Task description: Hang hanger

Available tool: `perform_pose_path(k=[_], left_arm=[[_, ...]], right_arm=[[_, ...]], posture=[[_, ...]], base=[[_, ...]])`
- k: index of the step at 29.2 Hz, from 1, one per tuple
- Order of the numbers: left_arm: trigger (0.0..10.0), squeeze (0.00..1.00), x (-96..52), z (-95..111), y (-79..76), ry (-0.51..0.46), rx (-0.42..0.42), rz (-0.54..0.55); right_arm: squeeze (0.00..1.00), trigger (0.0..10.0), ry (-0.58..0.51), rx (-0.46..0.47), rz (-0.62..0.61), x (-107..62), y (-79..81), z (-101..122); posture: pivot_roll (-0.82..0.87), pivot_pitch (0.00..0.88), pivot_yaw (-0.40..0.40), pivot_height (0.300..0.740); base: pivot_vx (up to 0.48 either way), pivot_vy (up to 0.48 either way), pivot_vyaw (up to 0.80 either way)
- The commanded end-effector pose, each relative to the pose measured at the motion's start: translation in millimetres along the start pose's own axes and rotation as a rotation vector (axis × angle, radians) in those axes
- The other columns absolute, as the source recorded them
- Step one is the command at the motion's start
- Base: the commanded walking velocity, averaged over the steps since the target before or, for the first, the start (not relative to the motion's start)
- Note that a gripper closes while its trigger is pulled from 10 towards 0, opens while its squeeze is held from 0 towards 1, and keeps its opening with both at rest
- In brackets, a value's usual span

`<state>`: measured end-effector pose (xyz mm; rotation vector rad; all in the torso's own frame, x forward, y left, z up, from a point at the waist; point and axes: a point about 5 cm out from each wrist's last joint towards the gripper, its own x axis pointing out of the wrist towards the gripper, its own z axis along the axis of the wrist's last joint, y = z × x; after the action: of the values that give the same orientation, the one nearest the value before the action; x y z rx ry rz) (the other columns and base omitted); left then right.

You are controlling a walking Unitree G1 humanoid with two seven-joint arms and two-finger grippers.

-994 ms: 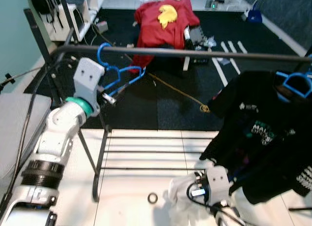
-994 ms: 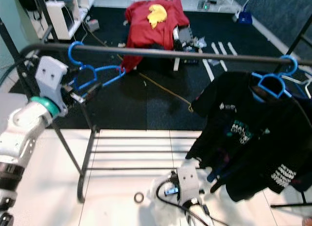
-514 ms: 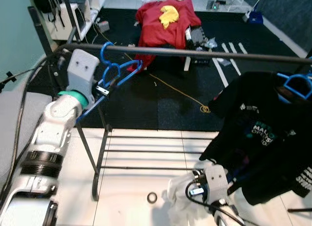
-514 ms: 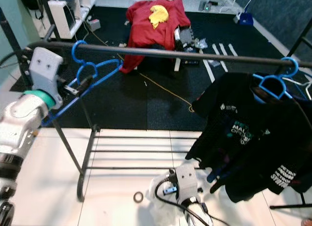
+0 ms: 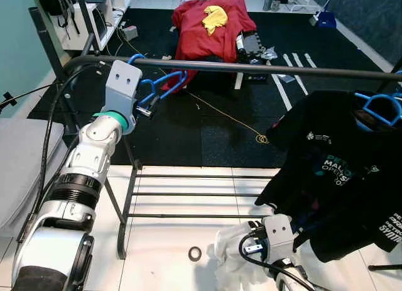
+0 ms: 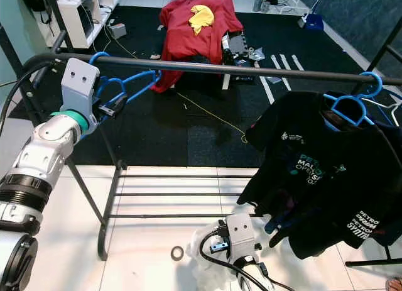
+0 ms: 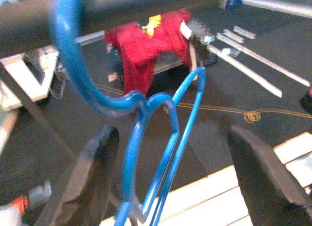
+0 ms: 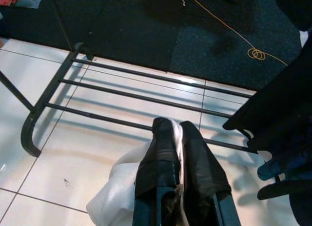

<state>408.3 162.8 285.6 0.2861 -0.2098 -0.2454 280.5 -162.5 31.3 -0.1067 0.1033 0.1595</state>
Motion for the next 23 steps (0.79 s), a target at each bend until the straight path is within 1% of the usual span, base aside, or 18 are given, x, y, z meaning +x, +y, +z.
perform_pose_path(k=[1,2,3,4,5,7,8,9,10,13,14,23], left_arm=[[8.1,0.00,3.1,-3,-7.3,0.026,0.005,-0.026],[8.0,0.00,7.9,-3,-12.1,0.044,0.010,-0.009],[7.1,0.00,11.3,-2,-15.0,0.057,0.015,0.017],[7.1,0.00,11.3,-2,-15.0,0.057,0.015,0.017],[6.6,0.00,13.2,-2,-16.1,0.064,0.018,0.038],[6.6,0.00,13.2,-2,-16.1,0.064,0.018,0.038],[4.6,0.00,14.5,-2,-16.5,0.066,0.018,0.046],[4.6,0.00,14.5,-2,-16.5,0.066,0.018,0.046],[2.4,0.00,15.2,-1,-16.7,0.067,0.023,0.046],[2.4,0.00,15.6,-1,-16.8,0.067,0.027,0.045],[0.0,0.00,16.2,-2,-16.8,0.069,0.032,0.043],[0.0,0.00,16.3,-8,-21.3,0.082,0.048,0.008]], right_arm=[[0.00,10.0,0.009,0.008,-0.005,-2.6,1.5,-3],[0.00,10.0,0.008,0.009,-0.003,-1.6,3.0,-3],[0.00,10.0,0.006,0.011,-0.002,-0.8,4.2,-2],[0.00,10.0,0.006,0.011,-0.002,-0.8,4.2,-2],[0.00,10.0,0.005,0.012,-0.001,-0.4,4.9,-2],[0.00,10.0,0.005,0.012,-0.001,-0.4,4.9,-2],[0.00,10.0,0.005,0.013,-0.001,-0.5,5.0,-2],[0.00,10.0,0.005,0.013,-0.001,-0.5,5.0,-2],[0.00,10.0,0.006,0.013,-0.003,-1.4,4.5,-3],[0.00,10.0,0.008,0.013,-0.005,-2.1,4.0,-3],[0.00,10.0,0.009,0.012,-0.008,-2.8,3.2,-4],[0.00,10.0,0.007,0.013,-0.006,-1.2,3.9,-3]], posture=[[-0.16,0.172,0.067,0.740],[-0.16,0.171,0.068,0.740],[-0.16,0.171,0.069,0.740],[-0.16,0.171,0.069,0.740],[-0.16,0.171,0.069,0.740],[-0.16,0.171,0.069,0.740],[-0.16,0.171,0.070,0.740],[-0.16,0.171,0.070,0.740],[-0.16,0.170,0.073,0.740],[-0.16,0.171,0.073,0.740],[-0.16,0.171,0.072,0.740],[-0.16,0.171,0.070,0.740]], base=[[0.000,0.000,0.00],[0.000,0.000,0.00],[0.000,0.000,0.00],[0.000,0.000,0.00],[0.000,0.000,0.00],[0.000,0.000,0.00],[0.000,0.000,0.00],[0.000,0.000,0.00],[0.000,0.000,0.00],[0.000,0.000,0.00],[0.000,0.000,0.00],[0.000,0.000,0.00]])
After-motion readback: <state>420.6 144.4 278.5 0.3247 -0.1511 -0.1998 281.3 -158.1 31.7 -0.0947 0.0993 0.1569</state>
